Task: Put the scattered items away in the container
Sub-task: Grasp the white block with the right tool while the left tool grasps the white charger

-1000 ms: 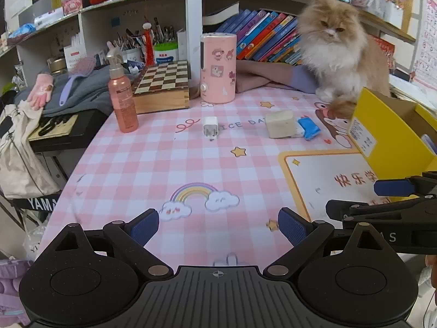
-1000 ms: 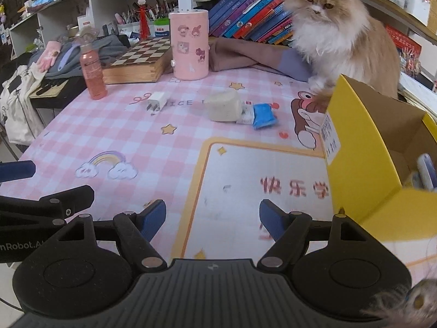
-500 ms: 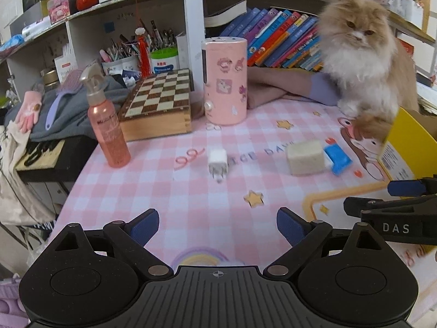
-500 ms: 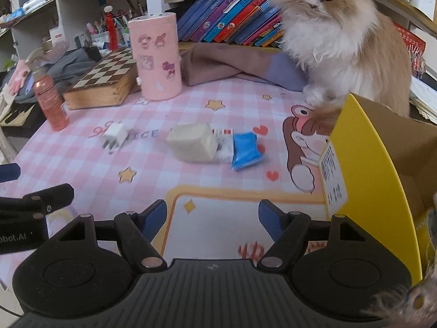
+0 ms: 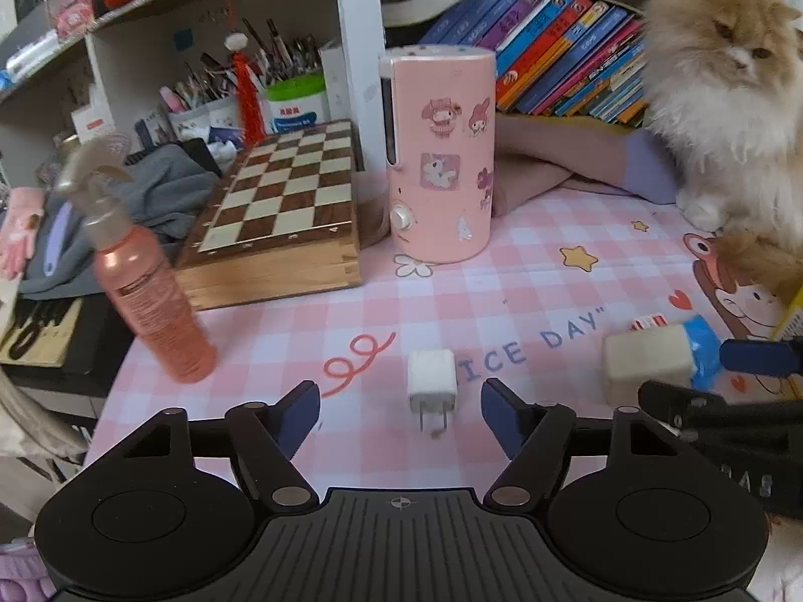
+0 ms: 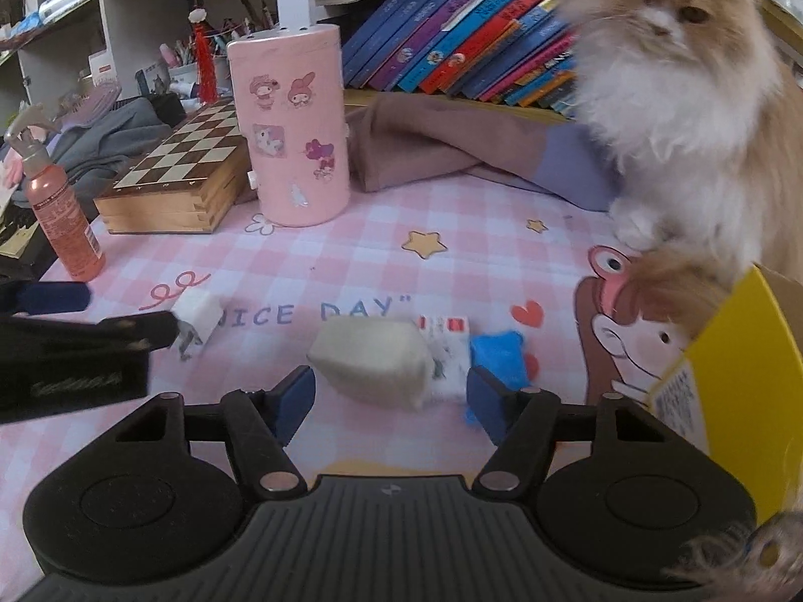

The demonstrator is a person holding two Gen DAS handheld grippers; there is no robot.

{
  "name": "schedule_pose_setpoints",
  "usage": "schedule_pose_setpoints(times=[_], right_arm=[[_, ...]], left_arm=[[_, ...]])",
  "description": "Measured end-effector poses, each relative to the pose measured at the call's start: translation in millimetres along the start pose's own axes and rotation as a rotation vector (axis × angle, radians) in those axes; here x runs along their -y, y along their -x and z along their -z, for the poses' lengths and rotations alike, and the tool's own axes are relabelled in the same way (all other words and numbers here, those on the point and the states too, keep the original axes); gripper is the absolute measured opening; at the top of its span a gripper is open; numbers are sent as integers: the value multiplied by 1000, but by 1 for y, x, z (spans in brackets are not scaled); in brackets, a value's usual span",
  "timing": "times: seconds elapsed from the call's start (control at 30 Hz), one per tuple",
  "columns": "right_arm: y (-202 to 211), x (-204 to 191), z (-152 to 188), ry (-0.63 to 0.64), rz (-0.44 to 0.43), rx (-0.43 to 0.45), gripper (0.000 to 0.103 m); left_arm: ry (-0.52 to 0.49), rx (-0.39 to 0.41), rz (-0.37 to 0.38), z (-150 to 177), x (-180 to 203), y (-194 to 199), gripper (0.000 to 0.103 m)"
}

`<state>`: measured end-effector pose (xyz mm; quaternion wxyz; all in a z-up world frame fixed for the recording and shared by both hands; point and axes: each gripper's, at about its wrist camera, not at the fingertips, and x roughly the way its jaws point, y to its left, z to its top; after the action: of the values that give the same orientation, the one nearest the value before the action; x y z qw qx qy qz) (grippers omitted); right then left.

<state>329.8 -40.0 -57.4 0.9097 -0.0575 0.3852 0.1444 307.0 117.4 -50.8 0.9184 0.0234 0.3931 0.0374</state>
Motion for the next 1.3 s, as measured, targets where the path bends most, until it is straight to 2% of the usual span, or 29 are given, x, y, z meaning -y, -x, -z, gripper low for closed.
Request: schedule_pose_setpoints(times=[0.23,0.4,0.43,0.47,0.5,0.57,0.67,1.03,1.3], right_arm=[[-17,-4,-4,26,-6,4,62],[-21,-4,-5,40,-12,9,60],[-21,-3,-4,40,-16,6,58],[-22,-3,-3,41,-25,3,50],[-22,-3,-3,43,-31,0,49],[-20,-4,-2,54,-32,5,41],[-15,-2,-2,52,-41,4,35],[26,-6,4,33,-59,41,33],[62,-11,16,26,-69,41,33]], left_arm=[[-17,-69,3,-2,5,-37,48],[-7,-68,32,-1,5,-47,35],[-5,-63,42,-1,5,-48,30],[-2,-61,55,-2,4,-48,28],[-2,-59,64,-2,4,-48,25],[-4,-57,64,-1,4,-48,25],[31,-66,63,-1,1,-44,25],[25,17,125,3,3,16,25],[19,32,151,24,3,59,25]])
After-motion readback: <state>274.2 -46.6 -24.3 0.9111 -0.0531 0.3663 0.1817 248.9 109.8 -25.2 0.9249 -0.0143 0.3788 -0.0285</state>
